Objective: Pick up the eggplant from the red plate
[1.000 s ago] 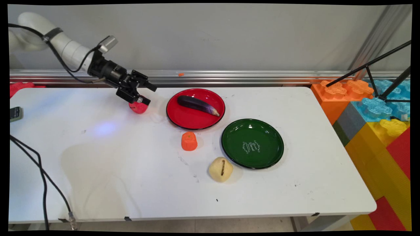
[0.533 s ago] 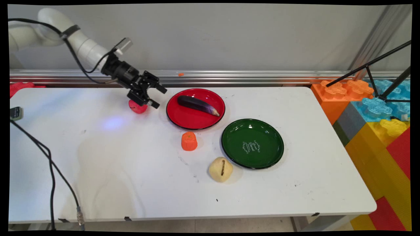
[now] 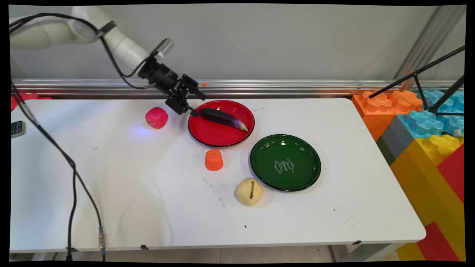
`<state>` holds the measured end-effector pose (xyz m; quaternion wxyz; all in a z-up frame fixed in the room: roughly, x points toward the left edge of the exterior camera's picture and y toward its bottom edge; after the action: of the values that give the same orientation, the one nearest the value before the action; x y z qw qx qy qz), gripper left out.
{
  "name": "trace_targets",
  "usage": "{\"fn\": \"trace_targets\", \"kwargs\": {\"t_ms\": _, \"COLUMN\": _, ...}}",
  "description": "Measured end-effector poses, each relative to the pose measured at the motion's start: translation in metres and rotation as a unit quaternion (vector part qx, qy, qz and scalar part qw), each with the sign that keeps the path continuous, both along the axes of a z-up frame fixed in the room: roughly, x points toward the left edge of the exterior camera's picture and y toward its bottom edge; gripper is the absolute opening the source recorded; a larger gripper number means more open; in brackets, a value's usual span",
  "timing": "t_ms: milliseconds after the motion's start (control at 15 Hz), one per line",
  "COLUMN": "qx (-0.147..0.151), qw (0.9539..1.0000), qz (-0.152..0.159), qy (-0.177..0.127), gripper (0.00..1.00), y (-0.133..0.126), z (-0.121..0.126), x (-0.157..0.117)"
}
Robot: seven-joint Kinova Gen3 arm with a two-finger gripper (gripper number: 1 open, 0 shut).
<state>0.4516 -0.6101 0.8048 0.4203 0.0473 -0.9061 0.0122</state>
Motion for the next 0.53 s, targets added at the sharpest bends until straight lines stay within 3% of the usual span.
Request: {"fn": "trace_targets", "kwargs": {"t_ms": 533, "qx": -0.020, "qw": 0.9993, "qz": -0.009, "qy": -0.030, "gripper": 1.00, "y": -0.049, "z": -0.004, "x": -0.037}}
